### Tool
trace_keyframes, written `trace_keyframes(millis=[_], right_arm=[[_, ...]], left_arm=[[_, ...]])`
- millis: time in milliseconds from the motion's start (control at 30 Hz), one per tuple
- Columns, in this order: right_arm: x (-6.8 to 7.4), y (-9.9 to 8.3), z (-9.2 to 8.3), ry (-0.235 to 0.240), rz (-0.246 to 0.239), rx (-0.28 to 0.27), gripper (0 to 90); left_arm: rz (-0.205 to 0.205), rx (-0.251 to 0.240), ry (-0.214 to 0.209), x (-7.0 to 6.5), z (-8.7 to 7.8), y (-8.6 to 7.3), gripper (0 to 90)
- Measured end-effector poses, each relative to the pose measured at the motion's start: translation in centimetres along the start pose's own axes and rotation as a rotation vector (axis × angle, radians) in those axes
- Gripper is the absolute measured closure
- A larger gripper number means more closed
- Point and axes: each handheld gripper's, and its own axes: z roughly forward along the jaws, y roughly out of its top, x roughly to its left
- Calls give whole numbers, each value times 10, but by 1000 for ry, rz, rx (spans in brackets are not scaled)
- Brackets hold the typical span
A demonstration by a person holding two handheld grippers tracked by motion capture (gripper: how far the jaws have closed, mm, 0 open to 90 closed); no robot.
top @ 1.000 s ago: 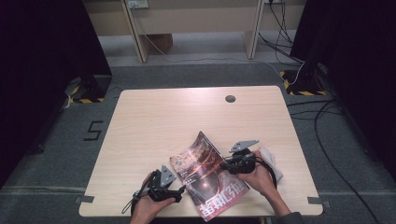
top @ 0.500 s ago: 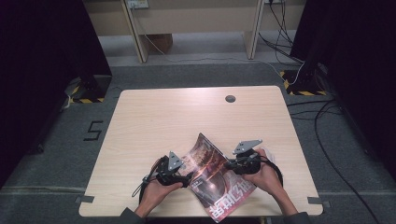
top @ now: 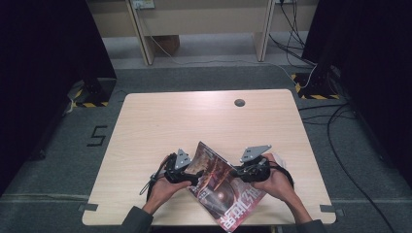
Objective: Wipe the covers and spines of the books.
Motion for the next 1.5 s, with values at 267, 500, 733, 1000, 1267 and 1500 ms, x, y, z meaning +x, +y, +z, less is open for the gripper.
trace_keyframes(millis=[267, 500, 733, 1000, 1267, 1500], right_arm=[[3, 4, 0, 37, -29, -8, 812], [3, 5, 1, 43, -36, -7, 812], [-3, 1, 2, 24, -10, 10, 827], [-7, 2, 3, -8, 9, 15, 821], [-10, 6, 9, -29, 10, 26, 752], [-14, 8, 16, -48, 22, 32, 649]], left_arm=[[-8, -45, -41, 5, 5, -2, 152], [38, -101, -117, 5, 15, -2, 193], [72, -92, -104, 9, 13, -6, 377], [167, -99, -74, 14, -2, -13, 666], [218, -100, -41, 8, -22, -19, 755], [237, -100, -23, 0, -38, -25, 793]])
